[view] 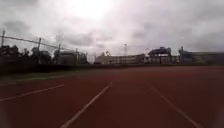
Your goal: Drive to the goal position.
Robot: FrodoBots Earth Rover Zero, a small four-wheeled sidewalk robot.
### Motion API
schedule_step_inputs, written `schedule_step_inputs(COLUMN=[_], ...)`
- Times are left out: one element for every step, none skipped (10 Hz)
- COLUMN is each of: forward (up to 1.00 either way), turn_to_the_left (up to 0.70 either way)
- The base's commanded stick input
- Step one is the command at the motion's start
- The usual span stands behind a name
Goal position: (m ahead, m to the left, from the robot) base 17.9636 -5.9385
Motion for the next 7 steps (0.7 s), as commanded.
schedule_step_inputs(forward=[0.50, 0.50, 0.50, 0.50, 0.50, 0.50, 0.50], turn_to_the_left=[0.00, 0.00, 0.00, 0.00, 0.00, 0.00, 0.00])
